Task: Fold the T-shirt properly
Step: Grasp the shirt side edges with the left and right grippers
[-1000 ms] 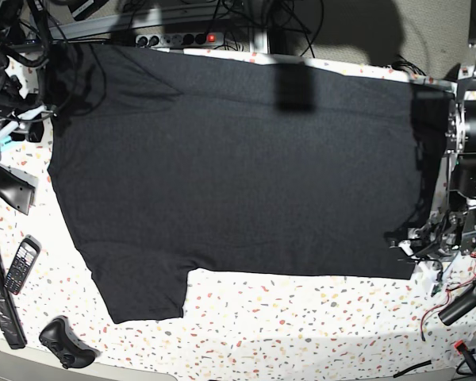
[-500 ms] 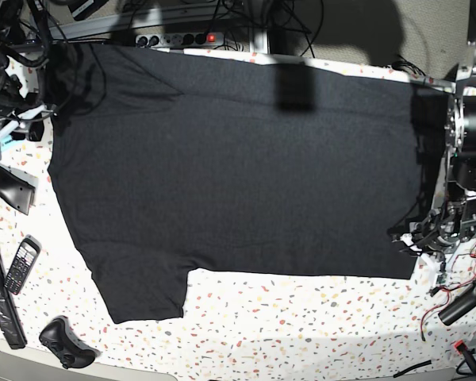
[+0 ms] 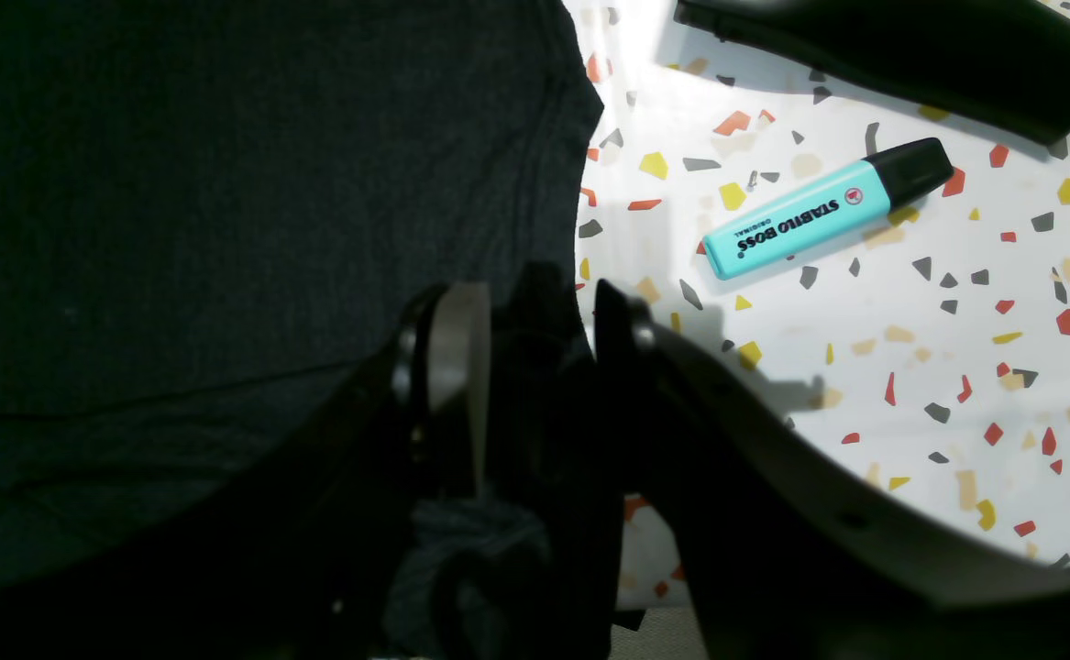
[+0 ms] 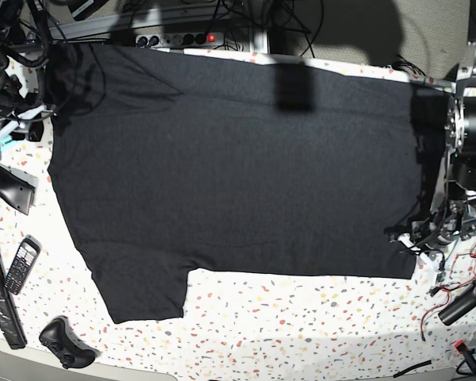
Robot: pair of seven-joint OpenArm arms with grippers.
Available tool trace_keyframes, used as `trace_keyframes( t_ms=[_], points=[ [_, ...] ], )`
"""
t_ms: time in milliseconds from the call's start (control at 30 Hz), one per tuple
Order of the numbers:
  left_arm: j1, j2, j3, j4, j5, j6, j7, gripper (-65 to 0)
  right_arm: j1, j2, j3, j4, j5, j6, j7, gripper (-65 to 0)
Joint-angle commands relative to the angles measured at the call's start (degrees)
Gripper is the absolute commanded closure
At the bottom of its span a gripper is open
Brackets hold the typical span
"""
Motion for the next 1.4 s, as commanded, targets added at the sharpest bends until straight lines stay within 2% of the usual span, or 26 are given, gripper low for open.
trace_keyframes(
  t_ms=[0, 167, 333, 400, 533, 633, 733, 1000, 1233, 1367],
  points=[
    [-1.38, -0.44, 0.04, 0.42, 0.0, -0.44, 1.27, 0.0, 0.28, 1.11, 0.44, 1.01, 0.44, 0.02, 1.55, -19.4],
    [-1.36, -0.42, 0.04, 0.42, 0.13, -0.44, 0.44, 0.0, 0.31, 1.11, 0.44, 1.01, 0.44, 0.0, 4.63, -19.2],
    [-0.92, -0.39, 0.04, 0.42, 0.22, -0.44, -2.19, 0.0, 0.63, 1.18, 0.42, 0.98, 0.44, -0.02, 13.27, -19.3],
    [-0.7, -0.42, 0.04, 0.42, 0.22, -0.42, -2.4, 0.0, 2.19, 1.77, 0.28, 0.61, 0.46, -0.04, 13.31, -19.5],
    [-0.42, -0.37, 0.04, 0.42, 0.24, -0.42, -2.51, 0.0, 7.13, 4.48, -2.16, -2.54, 0.39, -0.04, 13.27, -25.0],
    [-0.44, -0.39, 0.04, 0.42, 0.24, -0.42, -2.08, 0.0, 11.02, 6.99, -6.16, -6.08, -1.81, -0.28, 13.31, -25.3],
    [-0.42, -0.26, 0.04, 0.42, 0.26, -0.42, -2.03, 0.0, 15.43, 9.75, -11.5, -11.02, -4.76, -2.91, 13.49, -25.3],
    [-0.42, 0.68, -0.07, 0.42, 2.56, -0.42, -1.42, 0.0, 35.6, 13.88, -24.17, -30.03, -4.31, -3.28, 13.22, -25.3],
    [-0.42, 1.86, -0.07, 0.42, 3.23, -0.39, -1.7, 0.0, 58.6, 13.31, -36.83, -53.4, -4.87, -3.21, 11.61, -25.3],
    [-0.42, 1.79, -0.07, 0.42, 3.23, -0.39, -1.68, 0.0, 67.95, 12.0, -42.56, -67.3, -9.44, -3.23, 11.96, -25.3]
  ],
)
